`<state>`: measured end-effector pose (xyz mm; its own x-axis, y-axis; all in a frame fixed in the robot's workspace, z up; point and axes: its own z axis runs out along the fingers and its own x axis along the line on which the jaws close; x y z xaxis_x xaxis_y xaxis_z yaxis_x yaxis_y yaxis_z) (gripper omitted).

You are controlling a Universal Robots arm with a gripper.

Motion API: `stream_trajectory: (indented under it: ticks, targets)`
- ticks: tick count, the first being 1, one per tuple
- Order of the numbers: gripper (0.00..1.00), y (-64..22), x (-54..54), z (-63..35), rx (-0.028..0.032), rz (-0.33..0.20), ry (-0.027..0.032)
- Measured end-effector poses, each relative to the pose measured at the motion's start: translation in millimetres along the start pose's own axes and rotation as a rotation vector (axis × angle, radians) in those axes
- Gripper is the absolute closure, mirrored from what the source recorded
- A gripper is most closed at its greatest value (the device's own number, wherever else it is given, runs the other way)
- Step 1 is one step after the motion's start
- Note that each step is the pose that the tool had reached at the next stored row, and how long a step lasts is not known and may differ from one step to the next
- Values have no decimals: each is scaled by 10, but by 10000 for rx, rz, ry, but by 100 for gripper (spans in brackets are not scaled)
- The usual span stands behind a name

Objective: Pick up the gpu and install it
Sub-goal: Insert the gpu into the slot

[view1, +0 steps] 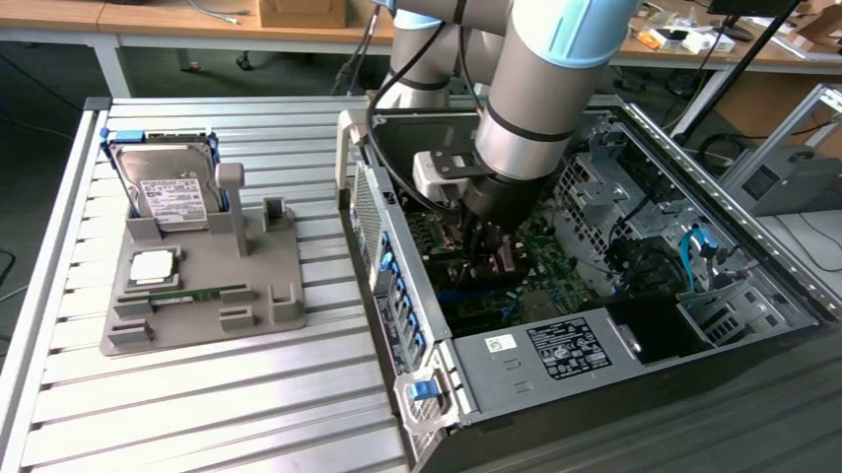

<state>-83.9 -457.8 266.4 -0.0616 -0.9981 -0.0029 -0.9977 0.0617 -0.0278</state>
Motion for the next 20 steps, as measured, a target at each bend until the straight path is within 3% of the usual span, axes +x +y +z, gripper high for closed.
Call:
stream_trajectory:
  ticks: [20]
  targets:
    - [73,21,-14,14,1,6,-1]
